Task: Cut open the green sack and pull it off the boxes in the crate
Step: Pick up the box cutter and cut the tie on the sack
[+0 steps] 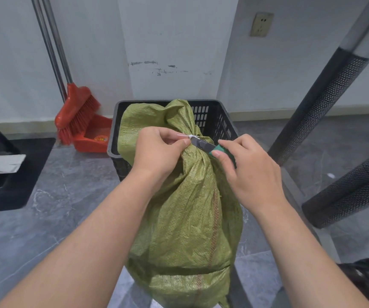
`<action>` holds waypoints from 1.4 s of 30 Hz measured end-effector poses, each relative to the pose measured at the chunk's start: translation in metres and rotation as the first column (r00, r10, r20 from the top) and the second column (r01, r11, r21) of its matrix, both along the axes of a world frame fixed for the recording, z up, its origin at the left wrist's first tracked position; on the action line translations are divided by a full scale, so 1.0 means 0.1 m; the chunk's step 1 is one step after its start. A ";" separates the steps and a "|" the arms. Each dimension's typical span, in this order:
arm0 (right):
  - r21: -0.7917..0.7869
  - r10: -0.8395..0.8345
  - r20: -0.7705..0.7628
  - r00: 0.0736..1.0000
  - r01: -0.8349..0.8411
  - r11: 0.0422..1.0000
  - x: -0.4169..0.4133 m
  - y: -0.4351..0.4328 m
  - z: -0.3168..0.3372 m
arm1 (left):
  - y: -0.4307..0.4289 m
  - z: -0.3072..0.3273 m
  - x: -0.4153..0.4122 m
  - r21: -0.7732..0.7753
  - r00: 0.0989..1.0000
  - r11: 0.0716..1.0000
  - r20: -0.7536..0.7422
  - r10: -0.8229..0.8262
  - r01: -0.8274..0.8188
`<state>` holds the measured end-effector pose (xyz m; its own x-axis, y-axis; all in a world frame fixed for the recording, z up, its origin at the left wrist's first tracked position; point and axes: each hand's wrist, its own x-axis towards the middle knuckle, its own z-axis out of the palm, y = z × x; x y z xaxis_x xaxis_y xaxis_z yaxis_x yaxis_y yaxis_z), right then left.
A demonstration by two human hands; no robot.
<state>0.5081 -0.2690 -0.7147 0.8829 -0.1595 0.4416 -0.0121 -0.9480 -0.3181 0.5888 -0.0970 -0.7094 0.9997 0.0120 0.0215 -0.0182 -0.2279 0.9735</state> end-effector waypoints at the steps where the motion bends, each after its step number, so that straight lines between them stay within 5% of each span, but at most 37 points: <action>1: 0.003 0.006 -0.029 1.000 -0.006 1.000 0.00 0.00 0.00 | 0.00 0.01 -0.01 -0.006 1.000 1.000 -0.008 0.001 -0.001; 14: -0.177 -0.042 -0.099 0.994 0.024 0.984 -0.05 0.08 0.02 | 0.03 0.09 -0.09 -0.039 0.995 0.995 0.020 -0.093 0.094; 25: -0.135 0.005 0.051 0.999 0.002 0.991 -0.04 -0.05 -0.03 | 0.10 -0.03 0.13 0.312 0.876 0.880 0.213 -0.432 0.358; 29: -0.078 -0.016 0.052 0.999 0.020 0.997 -0.05 -0.05 -0.06 | 0.09 -0.10 0.20 0.410 0.888 0.852 0.178 -0.424 0.325; 42: -0.078 -0.177 -0.142 0.974 0.167 0.983 0.00 0.08 -0.01 | -0.14 -0.13 0.07 0.671 0.836 0.741 0.411 -0.363 -0.009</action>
<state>0.5077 -0.2607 -0.7155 0.9009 -0.2900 0.3231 -0.2192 -0.9462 -0.2381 0.5955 -0.1106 -0.7229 0.8240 -0.3659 0.4325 -0.5471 -0.7121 0.4400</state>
